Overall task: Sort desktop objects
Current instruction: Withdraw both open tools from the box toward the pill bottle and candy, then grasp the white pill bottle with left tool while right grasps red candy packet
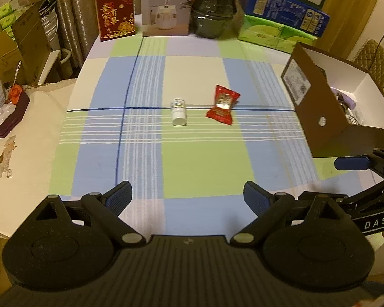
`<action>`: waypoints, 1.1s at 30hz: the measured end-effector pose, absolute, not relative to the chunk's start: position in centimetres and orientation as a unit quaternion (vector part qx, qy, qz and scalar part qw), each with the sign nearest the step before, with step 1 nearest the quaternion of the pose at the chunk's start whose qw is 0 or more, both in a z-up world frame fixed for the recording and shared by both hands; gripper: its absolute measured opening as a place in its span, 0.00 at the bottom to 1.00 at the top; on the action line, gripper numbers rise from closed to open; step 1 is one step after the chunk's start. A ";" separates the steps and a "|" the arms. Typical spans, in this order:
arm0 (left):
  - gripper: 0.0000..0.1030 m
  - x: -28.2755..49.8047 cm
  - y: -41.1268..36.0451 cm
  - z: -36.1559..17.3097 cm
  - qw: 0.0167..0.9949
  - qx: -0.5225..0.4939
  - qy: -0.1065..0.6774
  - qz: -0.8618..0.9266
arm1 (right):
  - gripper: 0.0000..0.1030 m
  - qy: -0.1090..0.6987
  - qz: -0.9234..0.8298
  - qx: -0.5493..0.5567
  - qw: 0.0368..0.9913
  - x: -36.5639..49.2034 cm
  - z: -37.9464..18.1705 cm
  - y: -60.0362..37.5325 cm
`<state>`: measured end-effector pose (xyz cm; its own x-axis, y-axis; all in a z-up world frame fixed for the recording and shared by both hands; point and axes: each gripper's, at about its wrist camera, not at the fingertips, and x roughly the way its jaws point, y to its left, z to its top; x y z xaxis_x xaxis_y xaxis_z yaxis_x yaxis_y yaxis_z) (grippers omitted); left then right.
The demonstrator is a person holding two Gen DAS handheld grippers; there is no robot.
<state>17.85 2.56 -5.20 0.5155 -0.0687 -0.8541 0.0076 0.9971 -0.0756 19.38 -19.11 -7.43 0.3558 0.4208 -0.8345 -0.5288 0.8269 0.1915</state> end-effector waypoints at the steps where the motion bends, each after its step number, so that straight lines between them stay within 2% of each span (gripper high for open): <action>1: 0.89 18.1 2.8 -5.4 0.870 -0.030 0.492 -0.021 | 0.98 0.485 0.286 -0.058 0.824 19.6 -7.6 -18.7; 11: 0.88 21.8 4.1 -7.8 0.869 -0.015 0.494 -0.019 | 0.98 0.423 0.255 -0.049 0.868 22.6 -9.0 -16.0; 14: 0.81 23.1 4.1 -8.5 0.872 -0.014 0.490 -0.019 | 0.98 0.417 0.253 -0.029 0.872 23.8 -9.4 -15.6; 19: 0.76 25.5 4.2 -9.8 0.873 -0.007 0.487 -0.010 | 0.97 0.402 0.240 -0.022 0.884 25.9 -10.2 -14.8; 23: 0.76 27.3 4.0 -10.6 0.877 -0.001 0.480 -0.019 | 0.84 0.401 0.230 -0.017 0.887 27.4 -10.8 -14.5; 28: 0.63 29.6 3.7 -11.9 0.877 -0.003 0.480 -0.031 | 0.66 0.405 0.225 -0.009 0.886 29.0 -12.0 -14.4; 33: 0.53 31.7 3.4 -13.3 0.874 -0.003 0.485 -0.039 | 0.58 0.421 0.216 0.007 0.881 30.7 -13.2 -14.6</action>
